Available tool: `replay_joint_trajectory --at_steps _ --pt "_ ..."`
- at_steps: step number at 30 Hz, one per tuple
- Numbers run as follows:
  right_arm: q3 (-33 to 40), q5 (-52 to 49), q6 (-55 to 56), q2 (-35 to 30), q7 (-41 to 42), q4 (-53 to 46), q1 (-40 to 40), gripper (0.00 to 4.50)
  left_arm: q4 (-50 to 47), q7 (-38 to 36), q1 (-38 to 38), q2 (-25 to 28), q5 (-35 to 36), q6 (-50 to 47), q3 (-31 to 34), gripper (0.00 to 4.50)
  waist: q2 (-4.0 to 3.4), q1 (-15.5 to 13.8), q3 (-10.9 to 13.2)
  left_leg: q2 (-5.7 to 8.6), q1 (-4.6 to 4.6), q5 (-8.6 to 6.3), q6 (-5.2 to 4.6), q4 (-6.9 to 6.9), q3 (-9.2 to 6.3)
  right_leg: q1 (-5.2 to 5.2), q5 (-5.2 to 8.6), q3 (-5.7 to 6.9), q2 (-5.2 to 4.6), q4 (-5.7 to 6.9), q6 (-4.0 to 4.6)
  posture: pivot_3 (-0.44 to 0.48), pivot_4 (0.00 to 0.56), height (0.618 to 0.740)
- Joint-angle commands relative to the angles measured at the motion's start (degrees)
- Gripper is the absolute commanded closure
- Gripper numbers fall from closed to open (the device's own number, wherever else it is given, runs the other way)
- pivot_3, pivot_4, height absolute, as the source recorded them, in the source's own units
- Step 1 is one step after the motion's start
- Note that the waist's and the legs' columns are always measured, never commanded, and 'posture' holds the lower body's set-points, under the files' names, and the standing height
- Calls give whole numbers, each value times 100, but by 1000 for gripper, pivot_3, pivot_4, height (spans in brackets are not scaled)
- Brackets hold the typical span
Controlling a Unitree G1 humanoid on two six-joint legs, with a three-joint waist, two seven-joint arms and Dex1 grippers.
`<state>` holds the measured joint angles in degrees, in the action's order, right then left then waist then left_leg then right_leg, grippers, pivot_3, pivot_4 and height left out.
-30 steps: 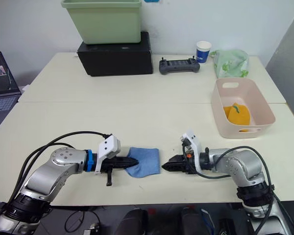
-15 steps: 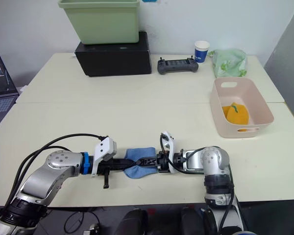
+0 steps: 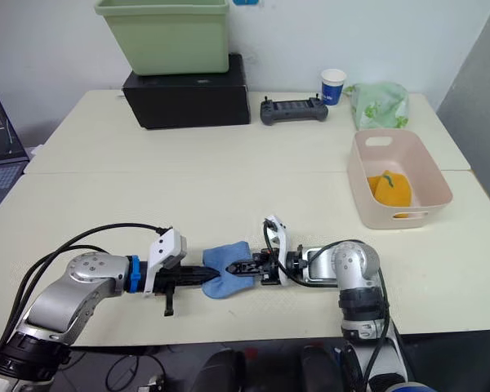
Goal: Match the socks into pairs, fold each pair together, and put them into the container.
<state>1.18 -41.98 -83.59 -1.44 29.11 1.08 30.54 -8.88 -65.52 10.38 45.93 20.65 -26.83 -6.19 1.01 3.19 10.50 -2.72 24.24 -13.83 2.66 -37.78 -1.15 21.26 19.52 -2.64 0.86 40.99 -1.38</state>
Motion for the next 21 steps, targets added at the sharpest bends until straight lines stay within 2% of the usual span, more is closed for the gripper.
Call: replay_joint_trajectory --at_steps 1,2,5,8,11,17,21 --pt "-63 116 322 -222 0 -202 -88 4459 -20 -137 175 108 172 -118 175 4500 0 -8 0 0 1 0 0 0 0 0 0 -1 0 0 0 0 150 740" --pt "-79 118 394 -291 13 -296 -80 4459 -44 -154 230 109 241 -171 209 4500 0 -17 1 0 2 0 0 0 -1 0 0 -1 0 0 0 0 150 740" --pt "-27 77 697 -762 169 -871 21 4500 -303 -192 514 141 766 -645 540 3917 0 -53 6 2 19 0 0 -5 -1 10 0 3 -1 -1 -1 0 150 740" --pt "-230 204 1184 -1663 504 -1635 143 4500 -731 145 1124 -13 1423 -1340 874 3008 0 -125 13 5 46 0 0 -13 -3 28 0 9 -6 -8 -1 0 150 740" --pt "47 233 1532 -2341 599 -2166 367 4500 -1086 690 2060 -468 2126 -2066 985 1960 6 -163 17 8 59 0 0 -17 -9 33 0 12 -7 -13 -2 0 150 740" --pt "522 346 1971 -3442 722 -2264 926 4500 -841 1245 3170 -1191 1897 -1951 635 38 4 -123 17 13 51 1 1 -15 -7 28 -1 10 1 -12 0 0 150 740" --pt "346 1521 3280 -5000 1159 -1579 1294 4500 -337 1822 3837 -2021 1370 -1376 317 11 -9 -193 29 18 52 1 1 -19 -10 27 -1 9 1 -10 0 0 150 740"
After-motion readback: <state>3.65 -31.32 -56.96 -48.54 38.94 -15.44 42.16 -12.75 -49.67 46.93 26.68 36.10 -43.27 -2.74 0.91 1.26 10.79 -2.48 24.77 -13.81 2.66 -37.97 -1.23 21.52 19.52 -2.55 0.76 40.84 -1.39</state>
